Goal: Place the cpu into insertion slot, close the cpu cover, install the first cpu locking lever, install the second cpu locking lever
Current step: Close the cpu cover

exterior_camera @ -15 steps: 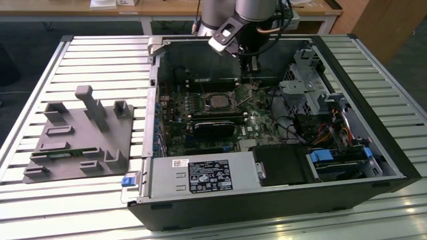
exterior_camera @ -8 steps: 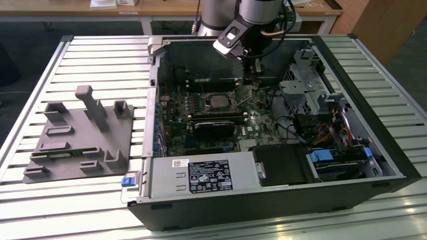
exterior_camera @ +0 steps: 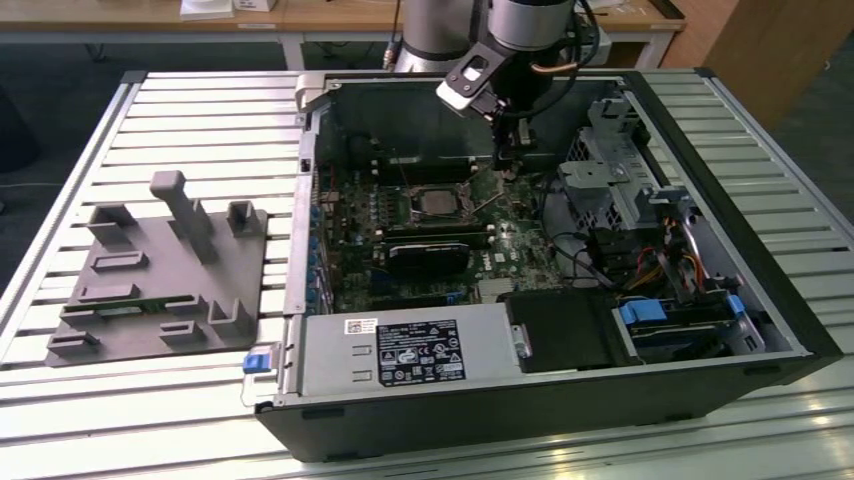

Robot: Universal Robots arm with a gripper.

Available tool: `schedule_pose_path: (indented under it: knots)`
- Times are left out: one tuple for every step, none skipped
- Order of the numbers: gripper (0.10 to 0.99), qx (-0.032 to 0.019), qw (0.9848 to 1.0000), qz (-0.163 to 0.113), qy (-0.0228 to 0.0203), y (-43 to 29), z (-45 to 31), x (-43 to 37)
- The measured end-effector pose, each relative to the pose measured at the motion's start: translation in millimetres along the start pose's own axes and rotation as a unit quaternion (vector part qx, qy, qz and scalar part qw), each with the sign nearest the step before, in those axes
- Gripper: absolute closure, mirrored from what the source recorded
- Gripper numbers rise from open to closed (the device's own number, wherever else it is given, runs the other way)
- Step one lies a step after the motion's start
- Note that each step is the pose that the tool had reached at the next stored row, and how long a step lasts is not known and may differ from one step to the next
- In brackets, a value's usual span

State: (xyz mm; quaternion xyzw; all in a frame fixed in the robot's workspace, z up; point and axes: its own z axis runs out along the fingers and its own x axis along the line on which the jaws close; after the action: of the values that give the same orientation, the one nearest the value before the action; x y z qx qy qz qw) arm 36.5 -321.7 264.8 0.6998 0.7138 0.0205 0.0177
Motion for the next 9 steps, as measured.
schedule_pose_path:
  knots:
    - [0.980,0.0001,1.0000,0.001,-0.0003,1.5,0.7,0.4]
    - [0.980,0.0003,1.0000,0.001,-0.0006,2.8,1.4,0.8]
    - [0.980,0.0004,1.0000,0.001,-0.0008,3.9,2.1,1.2]
    - [0.980,0.0004,1.0000,0.001,-0.0012,5.0,2.8,1.7]
    - [0.980,0.0005,1.0000,0.002,-0.0019,6.0,3.3,2.2]
    - [0.980,0.0007,1.0000,0.002,-0.0023,7.1,4.0,2.5]
    - [0.980,0.0008,1.0000,0.003,-0.0028,8.4,4.5,2.7]
    - [0.980,0.0011,1.0000,0.003,-0.0034,10.2,4.9,2.8]
    - [0.980,0.0013,1.0000,0.003,-0.0041,11.6,5.3,2.8]
